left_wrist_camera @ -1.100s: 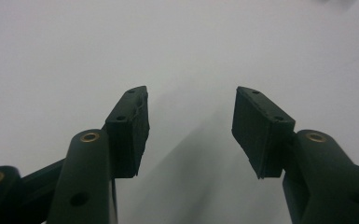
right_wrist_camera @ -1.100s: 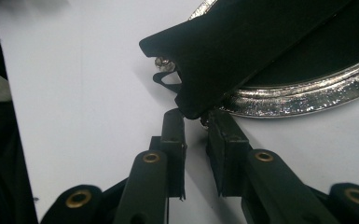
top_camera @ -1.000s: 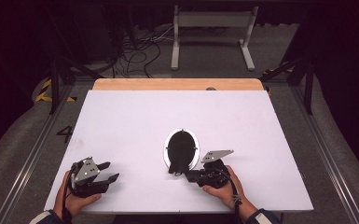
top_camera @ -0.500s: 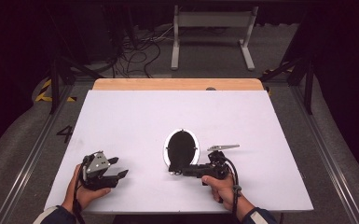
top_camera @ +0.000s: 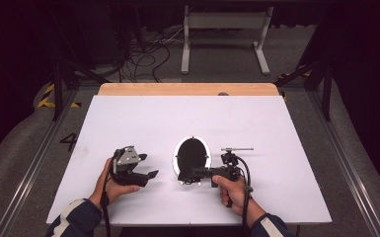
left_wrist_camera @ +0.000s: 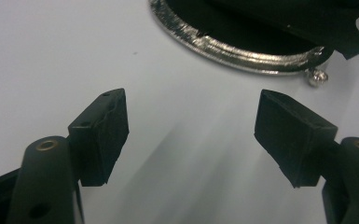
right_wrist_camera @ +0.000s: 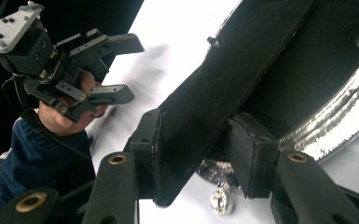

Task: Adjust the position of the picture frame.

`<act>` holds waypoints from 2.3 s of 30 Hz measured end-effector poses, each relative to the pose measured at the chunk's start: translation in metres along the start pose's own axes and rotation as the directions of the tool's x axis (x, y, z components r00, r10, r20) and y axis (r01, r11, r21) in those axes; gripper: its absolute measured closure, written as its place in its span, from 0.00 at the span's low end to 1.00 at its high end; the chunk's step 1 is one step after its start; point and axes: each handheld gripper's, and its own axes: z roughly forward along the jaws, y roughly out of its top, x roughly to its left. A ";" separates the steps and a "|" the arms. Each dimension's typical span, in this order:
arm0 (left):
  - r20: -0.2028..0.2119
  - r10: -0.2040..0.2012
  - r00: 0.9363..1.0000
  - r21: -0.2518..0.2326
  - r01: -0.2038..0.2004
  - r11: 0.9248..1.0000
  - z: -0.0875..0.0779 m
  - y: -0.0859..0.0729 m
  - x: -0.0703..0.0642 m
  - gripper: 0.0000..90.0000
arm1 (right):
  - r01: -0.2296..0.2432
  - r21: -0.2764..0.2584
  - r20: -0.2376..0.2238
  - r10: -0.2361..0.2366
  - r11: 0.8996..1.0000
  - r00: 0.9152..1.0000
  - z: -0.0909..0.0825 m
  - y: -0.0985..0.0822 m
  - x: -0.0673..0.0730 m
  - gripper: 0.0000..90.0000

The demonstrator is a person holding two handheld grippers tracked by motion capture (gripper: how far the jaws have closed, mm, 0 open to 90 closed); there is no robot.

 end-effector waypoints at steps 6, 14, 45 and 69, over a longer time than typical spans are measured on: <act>0.019 0.034 0.999 0.016 -0.034 0.999 0.022 0.023 0.002 0.29 | 0.017 0.000 -0.011 -0.017 1.000 1.000 0.002 0.002 -0.002 0.68; 0.150 -0.066 0.987 -0.014 0.068 0.998 0.037 0.029 0.017 0.27 | 0.120 0.009 -0.010 -0.120 0.993 0.993 0.003 0.003 0.000 0.69; 0.275 -0.090 0.957 -0.055 0.109 0.993 0.050 0.041 0.015 0.46 | 0.407 0.019 0.051 -0.408 0.913 0.912 -0.004 0.000 0.014 0.72; 0.271 0.008 0.962 -0.154 0.035 0.987 0.043 0.051 0.002 0.66 | 0.444 -0.009 0.157 -0.438 0.896 0.885 -0.009 0.006 0.015 0.82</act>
